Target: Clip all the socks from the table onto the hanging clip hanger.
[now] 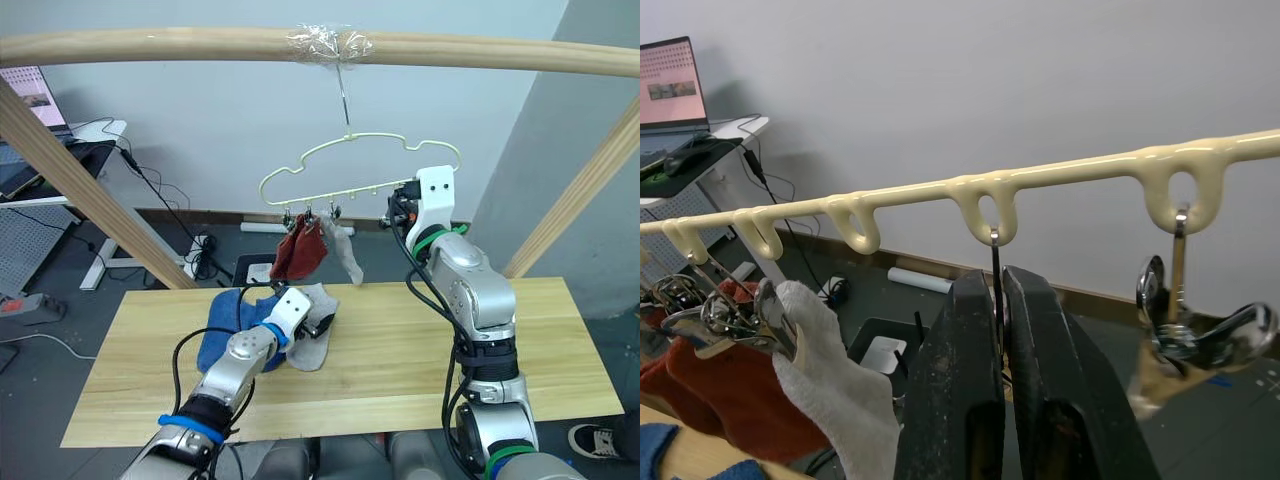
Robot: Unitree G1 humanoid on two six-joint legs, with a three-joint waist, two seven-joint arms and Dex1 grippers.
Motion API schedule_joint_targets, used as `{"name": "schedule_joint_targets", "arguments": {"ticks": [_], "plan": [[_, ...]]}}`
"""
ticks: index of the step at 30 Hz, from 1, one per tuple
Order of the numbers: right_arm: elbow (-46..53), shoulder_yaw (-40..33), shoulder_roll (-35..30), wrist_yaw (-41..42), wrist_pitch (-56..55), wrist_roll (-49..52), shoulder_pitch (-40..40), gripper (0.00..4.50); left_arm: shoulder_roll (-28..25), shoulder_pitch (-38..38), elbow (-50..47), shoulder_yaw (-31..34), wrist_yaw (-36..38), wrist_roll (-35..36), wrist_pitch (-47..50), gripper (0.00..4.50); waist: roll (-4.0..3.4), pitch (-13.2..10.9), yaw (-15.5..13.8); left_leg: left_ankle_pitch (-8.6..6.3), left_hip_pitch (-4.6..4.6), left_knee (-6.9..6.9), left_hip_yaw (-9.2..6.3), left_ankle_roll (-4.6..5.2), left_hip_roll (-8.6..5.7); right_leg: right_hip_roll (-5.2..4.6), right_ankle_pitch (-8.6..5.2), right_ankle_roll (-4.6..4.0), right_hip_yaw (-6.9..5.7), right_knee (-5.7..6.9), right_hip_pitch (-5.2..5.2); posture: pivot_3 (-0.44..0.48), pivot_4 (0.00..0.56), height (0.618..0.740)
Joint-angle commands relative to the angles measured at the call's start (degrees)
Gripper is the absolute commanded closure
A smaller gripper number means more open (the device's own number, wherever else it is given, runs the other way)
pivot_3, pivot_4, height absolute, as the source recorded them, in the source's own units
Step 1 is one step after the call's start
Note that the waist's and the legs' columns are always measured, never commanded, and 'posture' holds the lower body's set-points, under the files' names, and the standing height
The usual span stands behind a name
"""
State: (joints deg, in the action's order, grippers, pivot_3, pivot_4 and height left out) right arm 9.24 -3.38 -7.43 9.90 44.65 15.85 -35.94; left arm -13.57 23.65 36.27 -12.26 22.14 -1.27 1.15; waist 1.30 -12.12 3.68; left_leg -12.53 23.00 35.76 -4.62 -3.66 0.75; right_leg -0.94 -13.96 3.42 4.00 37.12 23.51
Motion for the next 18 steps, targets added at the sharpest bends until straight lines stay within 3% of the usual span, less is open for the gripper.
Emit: {"name": "schedule_joint_targets", "arguments": {"ticks": [1, 4, 11, 18], "plan": [[2.14, -1.94, -0.64, -1.04, 0.8, 0.54, 0.15, 4.49, 0.53, 2.3, 5.54, -0.87, 2.84, -1.58, -1.41, 0.26, 0.0, 0.0, 0.24, 0.0, 0.0, 0.01, 0.0, 0.0, 0.0, 0.0, 0.0, 0.01, 0.0, 0.0, 0.0, -0.125, 0.214, 0.74], [1.97, -2.46, -0.75, -1.26, 1.03, 0.78, -0.38, 4.49, 0.66, 3.38, 7.86, -1.59, 6.61, -2.25, -0.27, 0.26, 0.0, 0.0, 0.3, 0.0, 0.0, 0.03, -0.02, 0.0, -0.01, 0.0, 0.0, 0.02, -0.02, 0.01, -0.03, -0.125, 0.212, 0.74], [0.53, -3.44, -0.55, -1.72, 0.64, 1.29, -1.46, 4.5, 0.82, 1.33, 6.32, -2.5, 8.44, -3.98, -1.84, 2.34, 0.0, 0.0, 0.83, 0.0, -0.02, 0.03, -0.03, 0.0, -0.02, 0.0, 0.01, 0.04, -0.01, 0.01, -0.06, -0.117, 0.204, 0.74], [0.18, -3.64, -0.69, -1.68, 1.39, 1.91, -1.45, 4.5, 1.62, -4.79, -2.56, -1.67, 9.93, -2.23, -3.01, 4.48, -0.01, 0.01, 0.98, 0.0, -0.02, 0.03, -0.03, 0.0, -0.01, -0.02, 0.01, 0.04, 0.0, 0.01, -0.06, -0.105, 0.198, 0.74]]}}
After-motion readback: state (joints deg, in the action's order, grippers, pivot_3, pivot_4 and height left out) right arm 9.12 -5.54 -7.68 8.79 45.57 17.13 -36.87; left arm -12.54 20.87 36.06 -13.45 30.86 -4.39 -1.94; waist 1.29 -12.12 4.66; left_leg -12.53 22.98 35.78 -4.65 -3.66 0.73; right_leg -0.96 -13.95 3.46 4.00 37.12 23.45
